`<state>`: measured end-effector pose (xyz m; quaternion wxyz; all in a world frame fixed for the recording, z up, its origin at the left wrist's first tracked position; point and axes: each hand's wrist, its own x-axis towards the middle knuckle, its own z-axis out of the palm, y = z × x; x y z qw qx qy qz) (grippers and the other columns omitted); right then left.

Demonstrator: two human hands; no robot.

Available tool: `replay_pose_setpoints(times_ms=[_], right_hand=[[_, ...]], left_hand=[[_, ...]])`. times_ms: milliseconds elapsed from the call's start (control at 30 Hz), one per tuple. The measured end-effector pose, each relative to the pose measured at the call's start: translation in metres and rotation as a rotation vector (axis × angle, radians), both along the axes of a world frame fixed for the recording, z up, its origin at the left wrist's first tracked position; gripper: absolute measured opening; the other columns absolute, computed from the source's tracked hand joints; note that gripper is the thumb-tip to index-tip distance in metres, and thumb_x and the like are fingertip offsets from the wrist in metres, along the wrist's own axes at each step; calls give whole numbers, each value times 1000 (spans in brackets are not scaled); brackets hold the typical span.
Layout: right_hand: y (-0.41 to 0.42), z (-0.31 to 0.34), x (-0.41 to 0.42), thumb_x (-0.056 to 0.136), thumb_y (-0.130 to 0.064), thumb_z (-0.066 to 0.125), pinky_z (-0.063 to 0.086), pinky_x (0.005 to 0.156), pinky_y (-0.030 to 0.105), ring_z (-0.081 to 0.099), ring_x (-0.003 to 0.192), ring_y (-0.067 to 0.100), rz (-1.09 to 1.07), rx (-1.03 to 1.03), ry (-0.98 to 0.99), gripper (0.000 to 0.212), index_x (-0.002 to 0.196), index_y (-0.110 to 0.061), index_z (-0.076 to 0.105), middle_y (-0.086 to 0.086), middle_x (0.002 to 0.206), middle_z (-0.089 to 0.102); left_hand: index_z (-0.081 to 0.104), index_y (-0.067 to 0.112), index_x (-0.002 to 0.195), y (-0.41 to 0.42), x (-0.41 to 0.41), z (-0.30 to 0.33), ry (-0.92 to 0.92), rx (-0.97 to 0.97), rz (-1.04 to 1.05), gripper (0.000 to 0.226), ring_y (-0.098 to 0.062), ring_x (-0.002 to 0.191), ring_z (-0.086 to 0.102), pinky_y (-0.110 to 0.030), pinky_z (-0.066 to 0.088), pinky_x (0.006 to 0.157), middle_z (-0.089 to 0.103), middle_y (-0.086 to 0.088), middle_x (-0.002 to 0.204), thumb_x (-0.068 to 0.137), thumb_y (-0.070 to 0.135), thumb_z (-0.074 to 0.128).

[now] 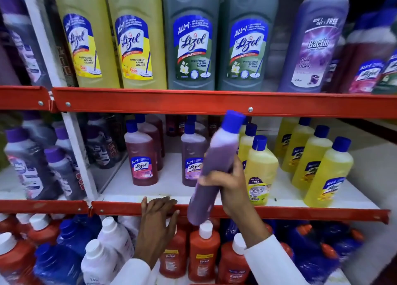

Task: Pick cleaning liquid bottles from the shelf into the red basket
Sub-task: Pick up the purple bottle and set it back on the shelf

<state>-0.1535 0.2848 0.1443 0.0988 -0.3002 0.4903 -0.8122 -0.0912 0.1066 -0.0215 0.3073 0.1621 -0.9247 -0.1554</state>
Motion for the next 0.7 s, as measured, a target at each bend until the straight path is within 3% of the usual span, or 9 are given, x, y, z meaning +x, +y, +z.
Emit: replay_pose_setpoints(times_ms=[33,100,133,200,267,367,433,700], right_hand=[[-4,3,5,39,-20,85,53,64,31,63,73,15,-236,142,82,74,108,-20,60,-3,89,67],[-16,3,14,49,-27,92,50,73,12,59,89,9,-547,314,228,86,121,-25,46,-10,106,60],[-22,1,15,52,-31,93,49,81,12,56,96,10,-635,336,261,89,125,-24,42,-8,113,58],[-35,-3,13,54,-37,93,51,95,32,56,111,18,-727,343,247,94,130,-19,39,-2,122,54],[-43,-7,6,55,-39,93,51,97,41,55,112,21,-755,343,209,97,131,-15,38,-1,122,51],[-52,-13,-5,57,-36,95,44,90,22,48,108,14,-733,320,180,98,132,-10,37,-3,118,45],[-58,-18,-10,57,-35,95,40,86,17,47,106,13,-716,317,169,99,132,-7,37,-2,118,44],[-90,-56,-19,54,-41,95,54,90,42,59,108,33,-737,403,158,95,122,-6,38,13,118,56]], left_hand=[[67,29,110,0,0,0,-6,-2,10,36,-23,112,60,-54,26,116,71,2,117,87,45,44],[66,29,111,1,0,0,-19,-7,28,35,-22,113,60,-54,26,117,71,2,119,88,44,46],[66,29,111,1,0,0,-28,-17,33,35,-23,113,60,-55,27,116,71,2,119,88,44,45],[66,29,110,-1,0,2,-57,-43,29,37,-24,111,61,-55,30,114,71,0,118,86,45,44],[65,29,112,-4,1,5,-81,-59,21,36,-23,113,62,-54,31,114,71,0,120,85,43,46],[63,29,118,-6,3,7,-96,-36,15,35,-21,121,57,-49,26,119,68,0,126,86,37,52],[62,29,120,-4,4,9,-93,-12,11,36,-20,126,54,-49,21,121,66,1,130,87,35,52],[63,29,117,-2,4,10,-69,3,-5,34,-19,123,54,-47,16,120,67,1,126,86,33,51]])
